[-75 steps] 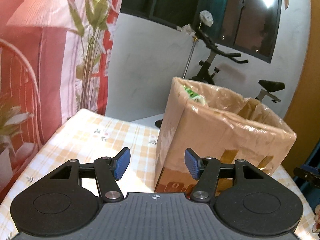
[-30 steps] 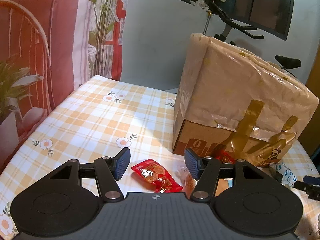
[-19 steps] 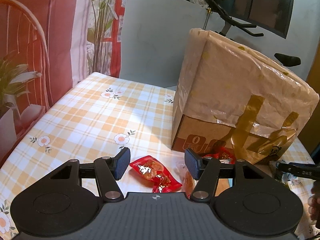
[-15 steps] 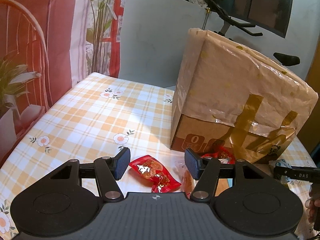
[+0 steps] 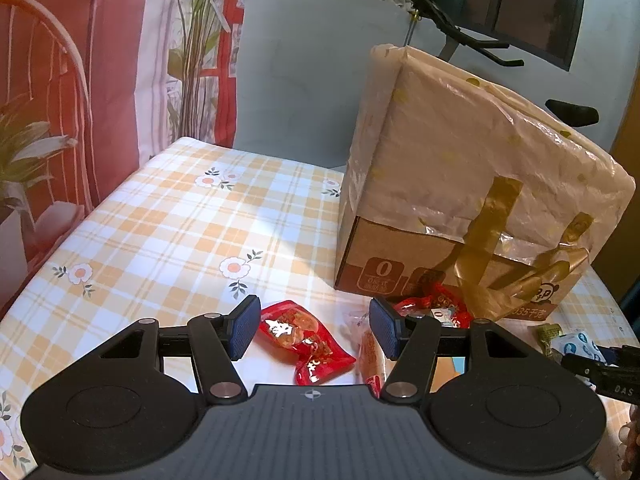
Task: Organize snacks
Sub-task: 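Grasp the red candy wrapper with the left tool while the right tool grasps the blue-and-white packet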
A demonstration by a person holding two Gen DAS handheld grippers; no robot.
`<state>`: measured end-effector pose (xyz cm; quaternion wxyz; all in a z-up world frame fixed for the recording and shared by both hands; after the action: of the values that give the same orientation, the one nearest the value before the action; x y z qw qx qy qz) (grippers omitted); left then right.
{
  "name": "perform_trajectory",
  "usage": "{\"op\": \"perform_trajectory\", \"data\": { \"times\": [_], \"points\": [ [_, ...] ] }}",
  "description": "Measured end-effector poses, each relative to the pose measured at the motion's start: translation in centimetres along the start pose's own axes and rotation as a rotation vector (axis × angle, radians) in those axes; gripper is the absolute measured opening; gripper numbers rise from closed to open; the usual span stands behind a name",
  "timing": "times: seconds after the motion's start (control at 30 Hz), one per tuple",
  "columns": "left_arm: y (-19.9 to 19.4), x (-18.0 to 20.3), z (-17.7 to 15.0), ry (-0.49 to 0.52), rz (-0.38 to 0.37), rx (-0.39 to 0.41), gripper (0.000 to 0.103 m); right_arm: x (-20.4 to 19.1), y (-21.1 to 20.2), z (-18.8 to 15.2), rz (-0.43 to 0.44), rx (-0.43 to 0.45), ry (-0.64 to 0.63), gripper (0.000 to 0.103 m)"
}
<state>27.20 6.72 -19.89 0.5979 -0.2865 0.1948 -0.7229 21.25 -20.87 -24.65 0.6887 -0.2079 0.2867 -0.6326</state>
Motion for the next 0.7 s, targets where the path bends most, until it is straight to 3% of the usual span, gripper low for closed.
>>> {"op": "perform_trajectory", "data": {
  "times": [0.7],
  "points": [
    [0.9,-0.9,-1.7,-0.006,0.030,-0.053,0.062,-0.5,-1.1,-0.1,0.012,0.020,0.007,0.052]
  ]
}}
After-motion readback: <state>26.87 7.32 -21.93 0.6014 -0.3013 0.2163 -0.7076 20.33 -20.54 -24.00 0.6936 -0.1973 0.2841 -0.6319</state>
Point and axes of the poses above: each gripper's, at about its wrist camera, not at the fingertips, and y roughly the way its jaws point, x to its right, z to its top, the point moved 8 cm from there along y, roughly the way its jaws point, and after that the axes turned 2 degrees about -z, right-handed, at the moved point
